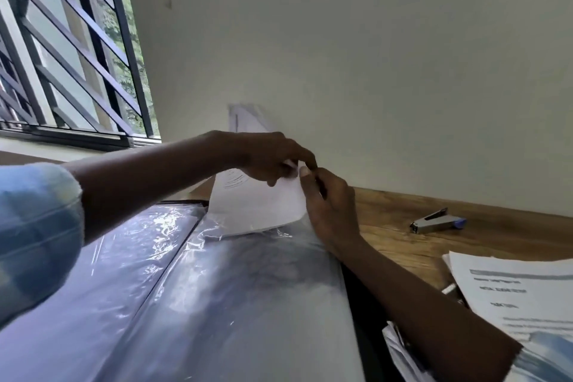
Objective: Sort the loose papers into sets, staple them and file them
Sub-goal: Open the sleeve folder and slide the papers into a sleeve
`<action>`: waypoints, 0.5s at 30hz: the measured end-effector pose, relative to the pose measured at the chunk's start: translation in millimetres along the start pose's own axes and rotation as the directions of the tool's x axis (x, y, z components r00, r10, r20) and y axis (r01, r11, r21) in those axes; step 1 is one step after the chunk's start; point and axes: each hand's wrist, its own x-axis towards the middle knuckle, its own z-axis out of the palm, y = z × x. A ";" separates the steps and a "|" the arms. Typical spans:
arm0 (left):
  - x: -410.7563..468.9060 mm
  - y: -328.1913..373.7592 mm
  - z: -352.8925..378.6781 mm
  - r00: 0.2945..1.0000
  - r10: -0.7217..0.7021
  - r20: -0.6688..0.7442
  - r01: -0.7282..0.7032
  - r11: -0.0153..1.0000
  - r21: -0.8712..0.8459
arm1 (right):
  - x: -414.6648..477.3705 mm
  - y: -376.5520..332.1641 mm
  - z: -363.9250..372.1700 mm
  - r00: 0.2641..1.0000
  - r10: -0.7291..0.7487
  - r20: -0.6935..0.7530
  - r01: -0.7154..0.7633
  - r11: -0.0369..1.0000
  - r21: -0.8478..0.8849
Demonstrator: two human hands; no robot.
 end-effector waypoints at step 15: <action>12.3 -1.9 -8.7 0.951 -0.158 0.267 0.245 0.910 -0.335 | 1.9 -4.8 -0.9 0.988 -0.015 -0.155 0.046 0.979 0.200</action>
